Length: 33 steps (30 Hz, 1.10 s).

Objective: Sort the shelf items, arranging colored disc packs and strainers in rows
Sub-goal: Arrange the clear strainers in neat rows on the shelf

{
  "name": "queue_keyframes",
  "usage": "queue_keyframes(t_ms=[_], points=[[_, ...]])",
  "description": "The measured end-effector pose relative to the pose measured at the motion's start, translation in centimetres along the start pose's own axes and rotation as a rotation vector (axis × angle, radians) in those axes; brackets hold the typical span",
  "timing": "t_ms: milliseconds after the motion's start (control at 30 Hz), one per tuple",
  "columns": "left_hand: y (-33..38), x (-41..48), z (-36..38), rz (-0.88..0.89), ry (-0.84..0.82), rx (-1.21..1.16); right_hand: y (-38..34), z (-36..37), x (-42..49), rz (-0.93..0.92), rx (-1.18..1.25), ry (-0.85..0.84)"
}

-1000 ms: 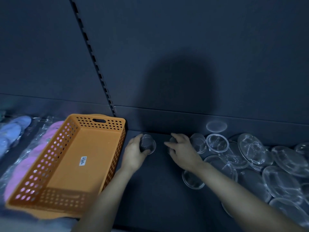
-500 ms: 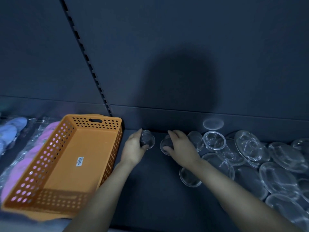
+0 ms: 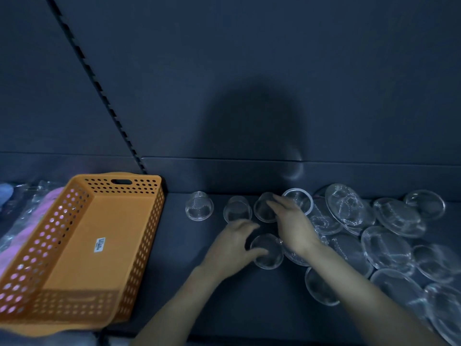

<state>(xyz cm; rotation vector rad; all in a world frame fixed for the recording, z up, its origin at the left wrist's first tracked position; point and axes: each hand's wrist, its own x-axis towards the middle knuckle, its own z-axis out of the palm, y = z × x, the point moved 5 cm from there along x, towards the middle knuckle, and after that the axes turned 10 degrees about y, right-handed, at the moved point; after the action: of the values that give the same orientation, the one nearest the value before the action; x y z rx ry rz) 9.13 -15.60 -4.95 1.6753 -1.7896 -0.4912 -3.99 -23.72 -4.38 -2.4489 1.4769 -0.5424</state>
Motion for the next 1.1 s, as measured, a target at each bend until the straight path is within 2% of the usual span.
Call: queue_keyframes(t_ms=[200, 333, 633, 867, 1100], points=[[0.7, -1.3, 2.2, 0.007, -0.047, 0.032, -0.4, -0.1, -0.6, -0.080, -0.016, -0.074], [0.2, -1.8, 1.5, -0.073, 0.052, 0.010, -0.9, -0.2, -0.8, -0.102, -0.094, -0.092], [-4.9, -4.2, -4.1, -0.342, 0.280, 0.057, -0.1, -2.9, -4.7, 0.039, 0.122, 0.214], [-6.4, -5.2, -5.6, -0.407, 0.338, 0.032, 1.6, -2.3, -7.4, 0.267, 0.021, 0.045], [-6.7, -5.3, -5.8, -0.406, 0.312, 0.023, 0.7, -1.8, -7.2, 0.301, 0.036, -0.047]])
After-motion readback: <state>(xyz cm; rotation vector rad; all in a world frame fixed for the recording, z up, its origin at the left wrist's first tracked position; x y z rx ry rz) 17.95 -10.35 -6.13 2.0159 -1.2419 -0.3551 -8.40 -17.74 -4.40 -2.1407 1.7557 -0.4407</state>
